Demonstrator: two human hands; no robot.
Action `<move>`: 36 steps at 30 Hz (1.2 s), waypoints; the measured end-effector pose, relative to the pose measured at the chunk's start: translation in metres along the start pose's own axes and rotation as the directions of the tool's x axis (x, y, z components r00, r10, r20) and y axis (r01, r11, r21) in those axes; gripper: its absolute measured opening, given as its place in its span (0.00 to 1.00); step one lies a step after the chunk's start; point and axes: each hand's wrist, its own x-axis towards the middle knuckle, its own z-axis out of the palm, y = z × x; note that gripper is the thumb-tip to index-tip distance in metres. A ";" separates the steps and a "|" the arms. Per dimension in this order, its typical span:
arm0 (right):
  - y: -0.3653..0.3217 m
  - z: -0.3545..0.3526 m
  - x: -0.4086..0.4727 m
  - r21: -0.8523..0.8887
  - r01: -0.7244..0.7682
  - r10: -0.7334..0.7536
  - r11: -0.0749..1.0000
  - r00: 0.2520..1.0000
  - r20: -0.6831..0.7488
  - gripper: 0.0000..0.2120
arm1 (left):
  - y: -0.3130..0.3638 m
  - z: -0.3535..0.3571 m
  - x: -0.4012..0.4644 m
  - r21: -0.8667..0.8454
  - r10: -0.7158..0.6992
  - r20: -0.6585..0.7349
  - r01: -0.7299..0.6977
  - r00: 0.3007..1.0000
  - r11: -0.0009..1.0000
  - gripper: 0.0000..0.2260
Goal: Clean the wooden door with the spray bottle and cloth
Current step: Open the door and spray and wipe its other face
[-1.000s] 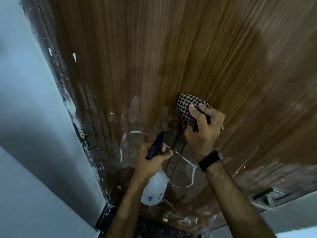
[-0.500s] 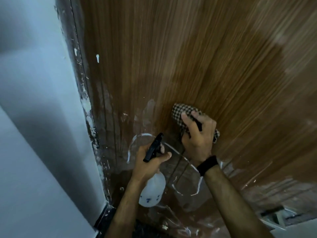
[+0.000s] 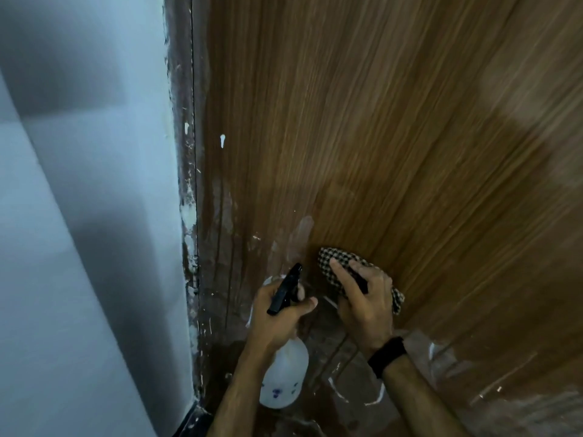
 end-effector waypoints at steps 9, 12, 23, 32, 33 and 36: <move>-0.008 0.006 0.059 0.028 -0.024 0.028 0.999 0.990 -0.136 0.30 | -0.001 -0.008 0.003 -0.025 -0.070 -0.009 0.069 0.998 0.997 0.09; -0.010 0.017 0.029 -0.009 0.086 -0.086 0.996 0.996 -0.008 0.26 | -0.001 -0.014 0.006 -0.019 -0.078 -0.028 0.077 0.997 0.997 0.09; -0.030 0.025 0.091 0.055 0.024 -0.020 0.998 0.996 -0.084 0.30 | 0.008 -0.042 0.011 -0.004 -0.072 0.000 0.072 0.997 0.997 0.07; -0.047 0.048 0.036 0.011 0.212 -0.210 0.977 0.963 0.167 0.26 | 0.011 -0.066 0.013 -0.005 -0.081 0.001 0.081 0.997 0.997 0.08; -0.049 0.050 0.028 0.010 0.241 -0.238 0.971 0.951 0.199 0.25 | 0.012 -0.069 0.012 -0.004 -0.081 0.004 0.081 0.997 0.997 0.08; -0.052 0.052 0.025 0.010 0.228 -0.224 0.974 0.951 0.211 0.25 | 0.012 -0.080 0.009 0.005 -0.090 0.016 0.090 0.996 0.996 0.08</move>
